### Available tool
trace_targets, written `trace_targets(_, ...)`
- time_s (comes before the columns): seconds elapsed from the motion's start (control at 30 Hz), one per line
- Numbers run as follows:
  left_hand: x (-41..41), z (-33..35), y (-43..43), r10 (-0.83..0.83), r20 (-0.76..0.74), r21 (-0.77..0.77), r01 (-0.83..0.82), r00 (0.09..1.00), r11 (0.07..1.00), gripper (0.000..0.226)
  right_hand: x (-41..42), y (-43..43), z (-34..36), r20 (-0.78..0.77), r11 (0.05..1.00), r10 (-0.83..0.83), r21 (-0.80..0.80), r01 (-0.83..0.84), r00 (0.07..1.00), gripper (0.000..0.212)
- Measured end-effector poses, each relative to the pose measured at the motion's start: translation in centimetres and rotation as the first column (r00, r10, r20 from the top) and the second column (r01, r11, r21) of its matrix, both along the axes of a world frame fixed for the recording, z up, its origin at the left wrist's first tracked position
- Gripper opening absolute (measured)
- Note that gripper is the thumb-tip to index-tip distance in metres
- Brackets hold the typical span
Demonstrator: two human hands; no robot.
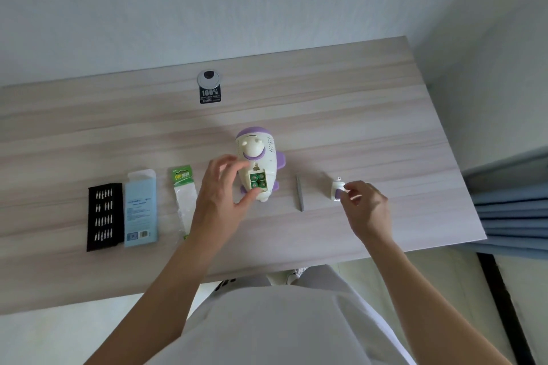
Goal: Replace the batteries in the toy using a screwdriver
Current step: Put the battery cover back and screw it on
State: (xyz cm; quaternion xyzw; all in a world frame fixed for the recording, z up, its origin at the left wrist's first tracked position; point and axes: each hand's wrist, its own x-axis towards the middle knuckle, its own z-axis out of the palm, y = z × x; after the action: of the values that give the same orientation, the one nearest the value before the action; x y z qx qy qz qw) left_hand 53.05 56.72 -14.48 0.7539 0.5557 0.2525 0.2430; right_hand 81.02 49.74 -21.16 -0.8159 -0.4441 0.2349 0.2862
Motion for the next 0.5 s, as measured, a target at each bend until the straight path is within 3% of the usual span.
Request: trace_targets(0.5, 0.5, -1.5, -1.3, 0.024, 0.05, -0.071, -0.02, 0.998, 0.997, 0.064, -0.5, 0.7, -1.9, 0.19, 0.981, 0.045, -0.196, -0.007, 0.981, 0.02)
